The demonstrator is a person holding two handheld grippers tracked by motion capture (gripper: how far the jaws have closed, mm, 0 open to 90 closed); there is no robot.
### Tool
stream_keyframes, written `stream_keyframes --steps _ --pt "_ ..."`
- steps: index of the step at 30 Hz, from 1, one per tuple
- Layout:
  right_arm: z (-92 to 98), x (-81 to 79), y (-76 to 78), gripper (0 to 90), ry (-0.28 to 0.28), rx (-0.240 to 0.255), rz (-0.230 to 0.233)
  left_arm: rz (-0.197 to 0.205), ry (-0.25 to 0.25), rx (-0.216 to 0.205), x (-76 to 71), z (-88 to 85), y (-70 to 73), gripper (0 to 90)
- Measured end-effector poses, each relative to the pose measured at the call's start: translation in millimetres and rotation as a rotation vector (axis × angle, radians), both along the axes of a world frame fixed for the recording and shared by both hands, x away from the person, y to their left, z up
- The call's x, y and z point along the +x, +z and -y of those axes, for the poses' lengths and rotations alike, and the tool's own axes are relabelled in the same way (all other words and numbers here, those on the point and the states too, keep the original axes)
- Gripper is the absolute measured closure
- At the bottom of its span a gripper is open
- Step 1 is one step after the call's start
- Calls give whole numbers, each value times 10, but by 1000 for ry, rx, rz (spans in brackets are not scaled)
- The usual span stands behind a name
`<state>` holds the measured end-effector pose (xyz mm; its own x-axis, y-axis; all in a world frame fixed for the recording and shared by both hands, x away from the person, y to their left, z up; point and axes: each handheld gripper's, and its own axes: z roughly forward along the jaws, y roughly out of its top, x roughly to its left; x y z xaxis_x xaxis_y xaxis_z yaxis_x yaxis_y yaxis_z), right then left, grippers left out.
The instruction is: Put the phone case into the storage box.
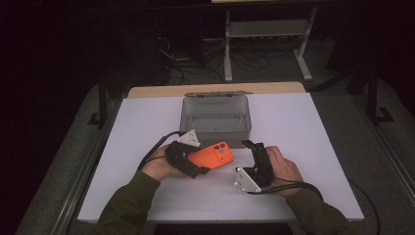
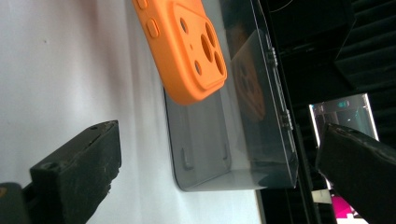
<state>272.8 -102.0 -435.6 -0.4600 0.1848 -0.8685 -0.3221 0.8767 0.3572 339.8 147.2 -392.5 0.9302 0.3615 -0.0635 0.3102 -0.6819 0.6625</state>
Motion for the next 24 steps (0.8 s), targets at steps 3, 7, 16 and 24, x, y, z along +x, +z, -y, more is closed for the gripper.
stream_keyframes --steps 3,7,16,24 --pt "-26 -12 3 0 3 -10 14 0 2 1 -4 5 -1 162" --pt "-59 -15 3 0 12 -16 35 -1 2 4 -4 10 2 162" --pt "-201 -28 -14 0 32 -31 53 -1 0 6 -2 8 3 162" --pt "-297 -25 -16 0 49 -40 64 -2 8 4 -1 2 7 162"
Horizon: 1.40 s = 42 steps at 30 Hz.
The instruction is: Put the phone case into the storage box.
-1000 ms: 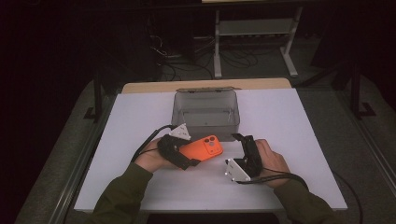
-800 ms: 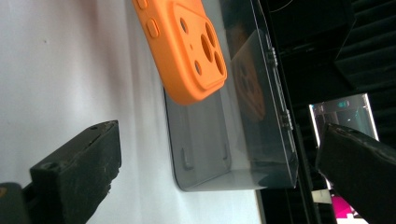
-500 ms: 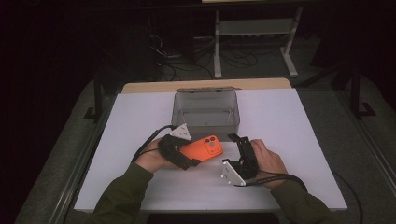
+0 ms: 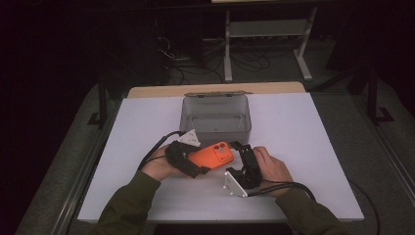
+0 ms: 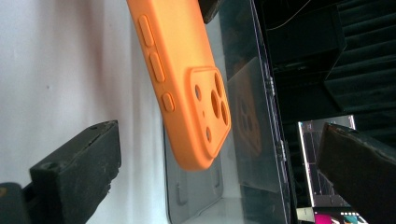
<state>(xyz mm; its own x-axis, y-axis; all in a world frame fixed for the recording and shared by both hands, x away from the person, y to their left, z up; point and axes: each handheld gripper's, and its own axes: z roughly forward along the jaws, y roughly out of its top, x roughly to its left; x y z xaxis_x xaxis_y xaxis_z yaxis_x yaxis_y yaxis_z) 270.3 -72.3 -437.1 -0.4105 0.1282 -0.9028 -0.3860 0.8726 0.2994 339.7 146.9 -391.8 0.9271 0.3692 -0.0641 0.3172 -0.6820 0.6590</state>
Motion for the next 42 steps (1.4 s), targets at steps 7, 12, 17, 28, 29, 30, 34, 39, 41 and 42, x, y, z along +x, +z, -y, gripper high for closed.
stream_keyframes --steps 7,12,17,28,29,30,34,39,41,42 --pt "-40 -11 -7 0 5 -7 9 -2 8 -2 6 -2 4 162" --pt "-107 -19 -10 0 17 -14 19 -3 12 -3 8 -1 8 162" --pt "-157 -18 -8 0 26 -22 31 -2 17 -2 12 -6 9 162" --pt "-285 -16 -37 0 45 -48 63 -5 25 -1 16 -6 11 162" --pt "-296 -11 -40 0 47 -50 66 -5 26 -1 16 -6 11 162" --pt "-305 -8 -42 0 47 -51 68 -6 27 1 16 -7 12 162" --pt "-338 10 -50 0 49 -58 72 -6 28 -1 16 -7 12 162" --pt "-376 26 -64 0 53 -71 84 -6 31 1 19 -6 19 162" --pt "-389 23 -76 0 57 -74 92 -3 33 0 19 -4 17 162" --pt "-394 19 -83 0 60 -80 96 -3 33 1 18 -3 15 162"
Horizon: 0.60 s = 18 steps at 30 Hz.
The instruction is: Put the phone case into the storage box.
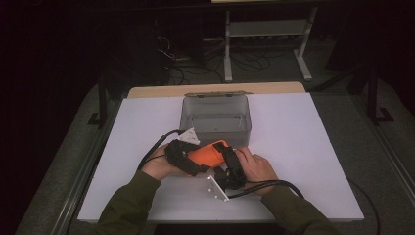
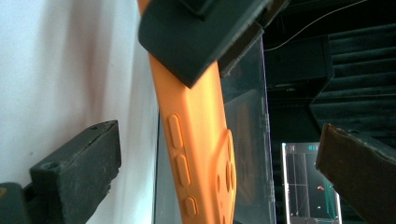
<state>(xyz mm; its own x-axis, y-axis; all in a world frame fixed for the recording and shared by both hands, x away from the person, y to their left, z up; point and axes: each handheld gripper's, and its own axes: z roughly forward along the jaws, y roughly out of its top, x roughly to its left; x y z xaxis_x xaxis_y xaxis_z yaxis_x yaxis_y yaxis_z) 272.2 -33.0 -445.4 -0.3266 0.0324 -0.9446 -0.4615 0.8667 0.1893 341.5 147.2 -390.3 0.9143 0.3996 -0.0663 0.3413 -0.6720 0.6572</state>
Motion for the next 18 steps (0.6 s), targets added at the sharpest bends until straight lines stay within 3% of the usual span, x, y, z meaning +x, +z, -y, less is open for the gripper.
stream_keyframes --steps 9,18 --pt "-8 -13 -30 0 -3 -17 20 0 4 3 -1 1 0 162" --pt "-25 -42 -39 69 7 -26 46 -2 6 4 0 2 0 163"
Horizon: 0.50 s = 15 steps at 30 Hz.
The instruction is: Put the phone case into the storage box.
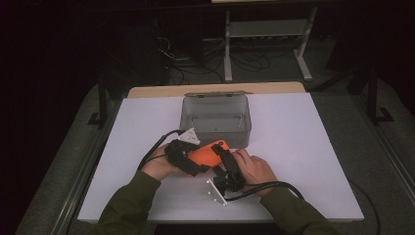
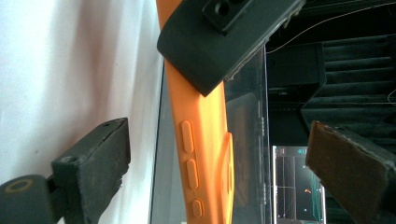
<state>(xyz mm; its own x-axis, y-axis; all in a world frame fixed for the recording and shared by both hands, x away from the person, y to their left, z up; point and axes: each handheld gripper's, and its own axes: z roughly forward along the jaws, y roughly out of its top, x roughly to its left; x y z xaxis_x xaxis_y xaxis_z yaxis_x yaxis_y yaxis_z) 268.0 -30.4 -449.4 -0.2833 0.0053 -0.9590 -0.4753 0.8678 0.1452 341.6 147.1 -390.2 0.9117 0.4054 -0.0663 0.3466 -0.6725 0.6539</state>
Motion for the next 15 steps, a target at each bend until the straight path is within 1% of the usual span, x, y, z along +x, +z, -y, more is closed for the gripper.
stream_keyframes --steps 4,11,15 --pt "-12 -10 -2 104 0 2 6 0 1 2 -4 5 3 162" --pt "-20 -24 -14 174 -3 -29 28 0 0 3 -6 5 8 162" --pt "-22 -33 -16 209 -2 -37 35 0 2 4 -8 8 5 162"
